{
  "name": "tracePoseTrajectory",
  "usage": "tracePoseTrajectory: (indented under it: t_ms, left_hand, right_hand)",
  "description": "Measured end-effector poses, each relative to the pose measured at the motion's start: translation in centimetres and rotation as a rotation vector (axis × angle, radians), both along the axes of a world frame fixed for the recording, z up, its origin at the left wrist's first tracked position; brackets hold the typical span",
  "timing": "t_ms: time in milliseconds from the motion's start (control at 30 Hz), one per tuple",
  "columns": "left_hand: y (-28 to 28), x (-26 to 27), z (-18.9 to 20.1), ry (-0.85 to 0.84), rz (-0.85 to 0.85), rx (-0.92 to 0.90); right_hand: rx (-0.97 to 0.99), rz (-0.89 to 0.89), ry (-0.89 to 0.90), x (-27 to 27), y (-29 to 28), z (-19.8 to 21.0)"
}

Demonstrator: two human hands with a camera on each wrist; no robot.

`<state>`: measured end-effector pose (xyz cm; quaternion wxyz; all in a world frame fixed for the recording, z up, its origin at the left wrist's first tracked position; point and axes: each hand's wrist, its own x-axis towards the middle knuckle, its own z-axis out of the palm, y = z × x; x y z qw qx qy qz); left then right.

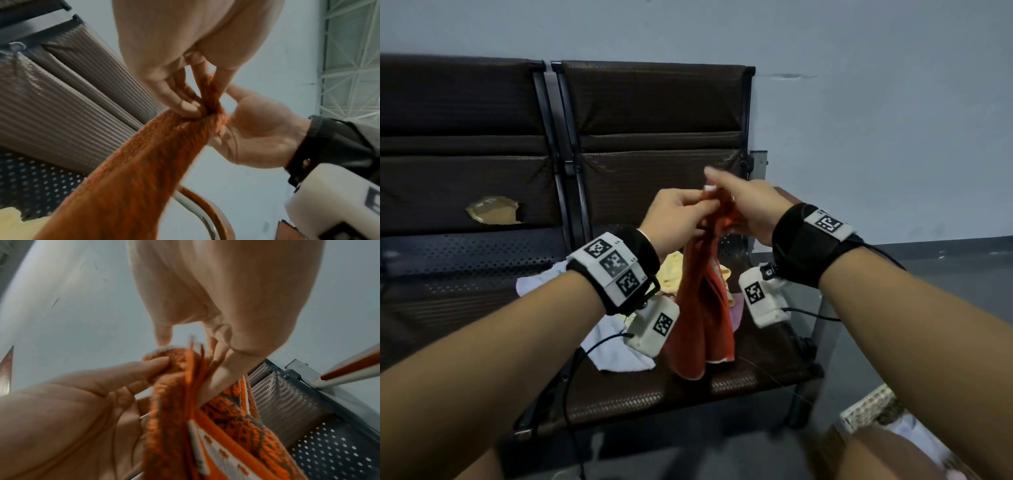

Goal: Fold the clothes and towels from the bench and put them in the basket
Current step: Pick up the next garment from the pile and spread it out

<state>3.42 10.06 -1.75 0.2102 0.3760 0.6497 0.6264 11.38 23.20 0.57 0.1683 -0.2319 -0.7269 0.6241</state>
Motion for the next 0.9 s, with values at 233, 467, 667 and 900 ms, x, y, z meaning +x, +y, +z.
tracePoseTrajectory:
  t_ms: [233,467,667,900]
  left_hand:
    - [-1.0,-3.1,0.0,-0.068,0.221,0.049]
    - [-0.7,-6.2,-1.7,-0.228,-0.03,-0.187]
    - [3.0,-7.6,-2.2,0.146,0.183,-0.217]
    - [4.3,-9.0,0.9,0.084,0.199,0.101]
  right_hand:
    - [0.085,0.146,-0.087,1.7,-0.1,0.9]
    - [0.386,0.097,-0.117,1.1,1.8,-0.2]
    - [0.696,-0.041,-0.352,-0.3,6.3,-1.7]
    - [0.601,-0.317,0.121,-2.2,7.5,-1.6]
